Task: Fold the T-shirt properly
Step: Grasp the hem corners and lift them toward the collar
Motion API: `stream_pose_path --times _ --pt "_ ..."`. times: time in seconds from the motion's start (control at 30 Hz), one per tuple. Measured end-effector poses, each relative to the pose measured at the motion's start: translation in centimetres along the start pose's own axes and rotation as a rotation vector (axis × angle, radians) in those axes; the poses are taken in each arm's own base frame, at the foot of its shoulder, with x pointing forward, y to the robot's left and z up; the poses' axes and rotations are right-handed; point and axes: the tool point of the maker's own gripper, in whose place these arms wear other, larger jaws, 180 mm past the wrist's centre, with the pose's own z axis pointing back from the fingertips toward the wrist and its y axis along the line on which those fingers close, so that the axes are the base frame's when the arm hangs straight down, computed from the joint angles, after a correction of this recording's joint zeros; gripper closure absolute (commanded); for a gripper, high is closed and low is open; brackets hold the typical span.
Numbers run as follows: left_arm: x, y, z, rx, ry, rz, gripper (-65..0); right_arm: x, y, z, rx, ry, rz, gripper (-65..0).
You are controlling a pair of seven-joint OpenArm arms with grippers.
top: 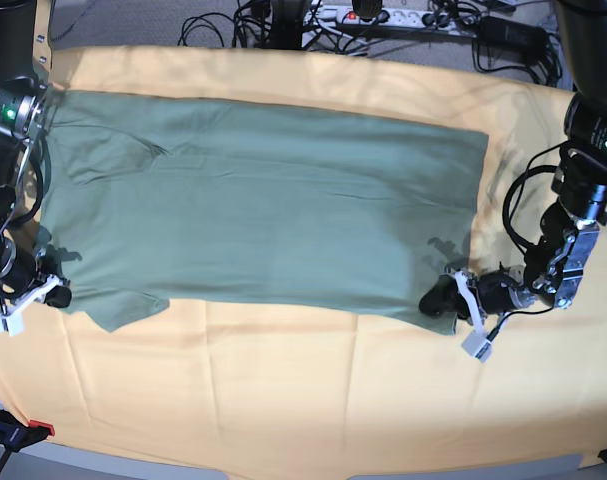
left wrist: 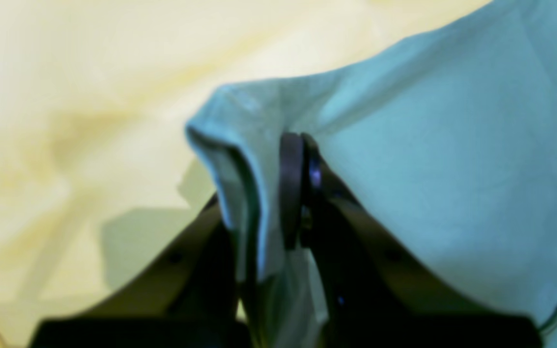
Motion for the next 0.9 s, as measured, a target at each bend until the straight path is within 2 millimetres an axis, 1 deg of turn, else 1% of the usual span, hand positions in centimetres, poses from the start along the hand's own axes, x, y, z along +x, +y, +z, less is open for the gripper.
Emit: stream_pose_path --times 0.1,0.2,0.27,0.33,0.4,0.5,0.57,0.7,0.8,0.83,0.9 --pt "1.8 0.5 0.4 0.019 -0.052 -0.028 0.0 2.1 0.2 -0.1 -0.012 -0.011 0.054 0.0" --pt "3.9 1.2 0.9 0.043 -0.083 -0.053 0.0 4.2 0.3 0.1 -0.012 -0.045 0.073 0.0" --pt "5.1 1.4 1.2 0.049 -0.102 -0.065 0.0 4.5 0.1 0.2 -0.018 -0.044 0.085 0.0" --pt "5.5 1.2 1.2 0.041 -0.111 -0.071 0.0 3.9 0.3 0.0 -0.017 -0.015 0.103 0.0" --pt "4.7 1.2 1.1 0.04 -0.087 -0.065 0.0 2.8 0.9 -0.3 0.007 0.021 0.129 0.0" --pt "2.3 1.0 0.8 0.028 0.005 -0.027 0.0 0.5 1.2 -0.4 0.025 0.105 0.152 0.0" --pt "1.6 0.8 0.9 0.014 0.026 0.01 0.0 -0.2 1.3 -0.5 0.03 0.135 0.151 0.0" --pt "1.5 0.3 1.3 -0.02 0.042 0.087 0.0 -0.3 1.9 -0.3 0.061 0.157 0.103 0.0" --pt "0.8 0.0 1.7 -0.044 0.078 0.133 0.0 -0.9 1.9 0.1 0.076 0.196 0.076 0.0" --pt "0.7 -0.1 1.7 -0.049 0.085 0.14 0.0 -0.6 1.9 0.3 0.082 0.183 0.063 0.0" --pt "0.9 -0.3 1.6 -0.058 0.069 0.154 0.0 0.2 1.7 0.7 0.088 0.156 0.053 0.0"
